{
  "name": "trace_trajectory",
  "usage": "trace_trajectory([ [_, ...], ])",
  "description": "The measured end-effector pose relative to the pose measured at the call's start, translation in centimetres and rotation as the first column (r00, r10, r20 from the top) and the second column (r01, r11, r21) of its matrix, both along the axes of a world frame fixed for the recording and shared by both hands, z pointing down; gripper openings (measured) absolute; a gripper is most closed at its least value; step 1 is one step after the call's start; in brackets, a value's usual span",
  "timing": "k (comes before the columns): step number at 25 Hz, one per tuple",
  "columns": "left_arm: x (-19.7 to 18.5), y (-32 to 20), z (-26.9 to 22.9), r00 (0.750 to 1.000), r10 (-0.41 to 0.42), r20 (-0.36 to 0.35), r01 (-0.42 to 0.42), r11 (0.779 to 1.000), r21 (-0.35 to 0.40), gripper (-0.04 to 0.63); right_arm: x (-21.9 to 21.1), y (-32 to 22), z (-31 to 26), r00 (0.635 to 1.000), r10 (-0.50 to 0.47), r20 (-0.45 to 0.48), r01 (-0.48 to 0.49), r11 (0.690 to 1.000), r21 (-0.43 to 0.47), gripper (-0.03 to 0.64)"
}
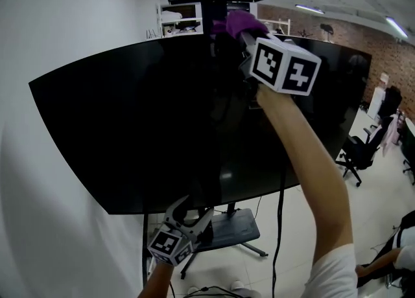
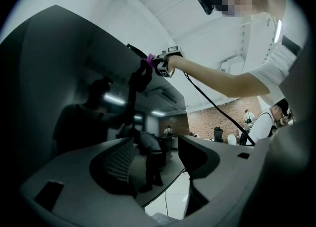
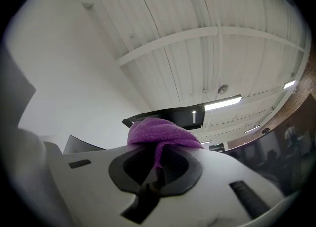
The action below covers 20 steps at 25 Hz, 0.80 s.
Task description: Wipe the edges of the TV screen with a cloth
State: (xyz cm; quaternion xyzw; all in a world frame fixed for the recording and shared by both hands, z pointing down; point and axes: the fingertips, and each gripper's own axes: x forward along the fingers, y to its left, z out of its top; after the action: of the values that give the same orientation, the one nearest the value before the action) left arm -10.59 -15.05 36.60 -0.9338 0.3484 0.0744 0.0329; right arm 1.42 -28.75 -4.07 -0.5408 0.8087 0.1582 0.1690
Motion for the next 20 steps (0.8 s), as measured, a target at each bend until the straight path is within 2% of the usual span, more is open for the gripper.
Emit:
trace_trajectory([
  [5,4.9,0.6,1.4,1.0,0.019,0.012,-0.019,1.0,-0.002,0.27,7.0,1.2,1.3,1.0,0.019,0.022,-0.019,0.999,0.026,0.046],
  [10,4.4,-0.4,2.0,1.0,0.005,0.013,-0.005,1.0,-0.026,0.27,7.8,4.0,6.2,0.999,-0.026,0.033,0.022,0.995,0.098,0.044],
  [14,5.8,-0.8,4.7,0.994,-0.058,0.088,0.058,0.998,0.009,0.27,9.3,6.5,17.4,0.998,-0.044,-0.042,0.048,0.993,0.105,0.044],
  [17,5.8,-1.6,6.5,0.988,-0.118,0.096,0.113,0.992,0.056,0.27,11.5,7.1,28.8,0.992,0.041,-0.119,-0.033,0.997,0.07,0.044],
  [20,4.2,-1.3,7.5,0.986,-0.148,0.072,0.145,0.988,0.049,0.27,12.8,8.0,39.8,0.986,0.115,-0.118,-0.12,0.992,-0.033,0.043],
])
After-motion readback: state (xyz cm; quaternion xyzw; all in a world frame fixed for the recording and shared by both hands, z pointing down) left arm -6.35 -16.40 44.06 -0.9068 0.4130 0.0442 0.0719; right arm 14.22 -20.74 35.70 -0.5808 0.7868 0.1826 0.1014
